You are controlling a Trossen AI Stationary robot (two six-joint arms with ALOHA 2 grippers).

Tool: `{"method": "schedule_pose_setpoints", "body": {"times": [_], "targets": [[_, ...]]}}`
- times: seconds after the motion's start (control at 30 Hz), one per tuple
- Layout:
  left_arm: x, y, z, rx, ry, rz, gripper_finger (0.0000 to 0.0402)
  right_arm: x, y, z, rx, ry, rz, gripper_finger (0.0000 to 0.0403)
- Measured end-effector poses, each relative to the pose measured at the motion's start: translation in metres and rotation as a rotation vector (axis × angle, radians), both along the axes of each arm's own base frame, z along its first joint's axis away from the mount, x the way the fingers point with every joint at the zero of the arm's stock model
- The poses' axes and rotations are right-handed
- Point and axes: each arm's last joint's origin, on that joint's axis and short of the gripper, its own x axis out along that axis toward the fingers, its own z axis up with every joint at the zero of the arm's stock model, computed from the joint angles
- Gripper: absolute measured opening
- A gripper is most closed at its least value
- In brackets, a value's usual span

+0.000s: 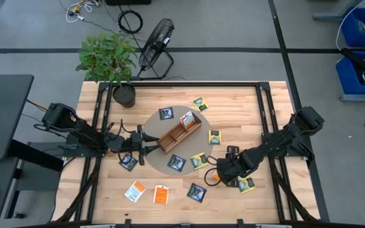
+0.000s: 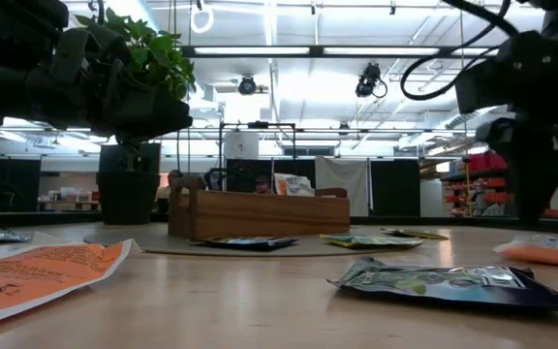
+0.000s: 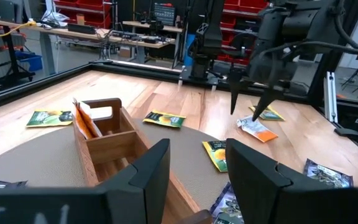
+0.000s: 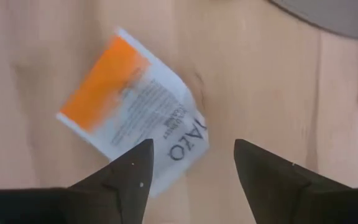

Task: Pick & Place Tea
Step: Put the orange tea bag into the right section of the wooden organizer

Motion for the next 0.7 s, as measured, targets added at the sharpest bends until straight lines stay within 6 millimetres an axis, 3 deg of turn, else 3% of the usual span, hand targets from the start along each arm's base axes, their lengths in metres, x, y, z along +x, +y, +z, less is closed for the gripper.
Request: {"method": "schedule_pose_setpoints", "body": {"times": [0.37,0.7], "targets": [[0.0,0.0,0.0,0.0,0.0,0.0,0.0163,-0.002,-0.001,-0.017,0.057,-0.076,-0.034,0.023],[0.0,0.0,0.0,-0.001,0.0,0.0,0.0163,-0.005,-0.002,-0.02,0.08,-0.085,-0.033,0.018]]}}
